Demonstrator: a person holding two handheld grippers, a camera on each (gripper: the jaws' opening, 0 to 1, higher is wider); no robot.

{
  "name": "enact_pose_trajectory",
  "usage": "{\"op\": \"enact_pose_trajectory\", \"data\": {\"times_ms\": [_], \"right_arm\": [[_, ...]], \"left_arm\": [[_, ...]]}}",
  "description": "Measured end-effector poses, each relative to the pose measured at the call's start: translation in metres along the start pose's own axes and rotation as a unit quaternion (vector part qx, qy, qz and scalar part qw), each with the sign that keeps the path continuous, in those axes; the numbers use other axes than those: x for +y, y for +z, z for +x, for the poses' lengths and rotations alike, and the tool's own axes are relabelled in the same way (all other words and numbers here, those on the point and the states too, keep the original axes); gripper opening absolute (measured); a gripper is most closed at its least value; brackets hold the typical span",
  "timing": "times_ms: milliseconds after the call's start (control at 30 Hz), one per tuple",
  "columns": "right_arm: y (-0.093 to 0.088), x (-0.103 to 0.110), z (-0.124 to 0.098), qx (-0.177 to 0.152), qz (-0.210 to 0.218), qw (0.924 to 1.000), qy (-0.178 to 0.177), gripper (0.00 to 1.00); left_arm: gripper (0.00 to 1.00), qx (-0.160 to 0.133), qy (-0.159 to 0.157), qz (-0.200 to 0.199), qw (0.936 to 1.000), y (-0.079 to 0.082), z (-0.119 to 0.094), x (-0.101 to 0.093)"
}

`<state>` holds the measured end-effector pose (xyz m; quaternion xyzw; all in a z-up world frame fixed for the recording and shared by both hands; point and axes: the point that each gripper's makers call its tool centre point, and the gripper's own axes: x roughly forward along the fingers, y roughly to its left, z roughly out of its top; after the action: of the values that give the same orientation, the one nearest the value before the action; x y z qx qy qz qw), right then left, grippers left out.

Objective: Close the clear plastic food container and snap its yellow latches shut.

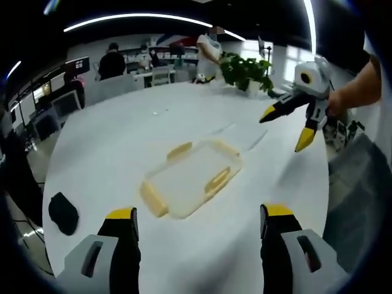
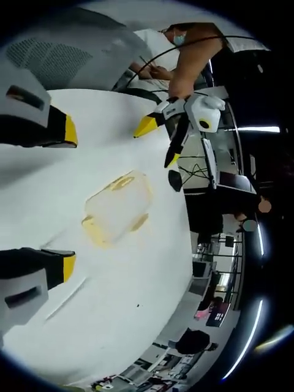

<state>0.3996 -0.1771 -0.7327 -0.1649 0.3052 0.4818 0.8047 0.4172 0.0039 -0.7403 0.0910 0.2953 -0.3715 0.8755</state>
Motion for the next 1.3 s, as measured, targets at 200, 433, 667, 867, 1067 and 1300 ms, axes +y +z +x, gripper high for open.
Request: {"op": "enact_pose_trajectory", "data": {"times_ms": [200,433,667,867,1067,1300], "right_arm": [[0.0,-0.002,0.007,0.015,-0.026,0.9995,0.014,0.63],[0.001,-0.009,0.015,0.027,-0.052,0.9979,0.028,0.62],[0.003,-0.019,0.022,0.031,-0.056,0.9972,0.039,0.62],[0.003,-0.025,0.028,0.038,-0.068,0.9959,0.046,0.61],[0.0,-0.028,0.034,0.05,-0.09,0.9931,0.056,0.6],[0.002,-0.029,0.042,0.06,-0.114,0.9892,0.068,0.6]], "left_arm": [[0.78,0.008,-0.007,0.01,0.9999,-0.001,0.003,0.007],[0.76,0.023,-0.014,0.021,0.9994,-0.004,0.007,0.014],[0.74,0.033,-0.026,0.033,0.9985,-0.007,0.012,0.016],[0.74,0.041,-0.034,0.043,0.9977,-0.007,0.017,0.021],[0.73,0.049,-0.048,0.062,0.9958,-0.006,0.023,0.023],[0.73,0.055,-0.057,0.075,0.994,-0.005,0.03,0.027]]}}
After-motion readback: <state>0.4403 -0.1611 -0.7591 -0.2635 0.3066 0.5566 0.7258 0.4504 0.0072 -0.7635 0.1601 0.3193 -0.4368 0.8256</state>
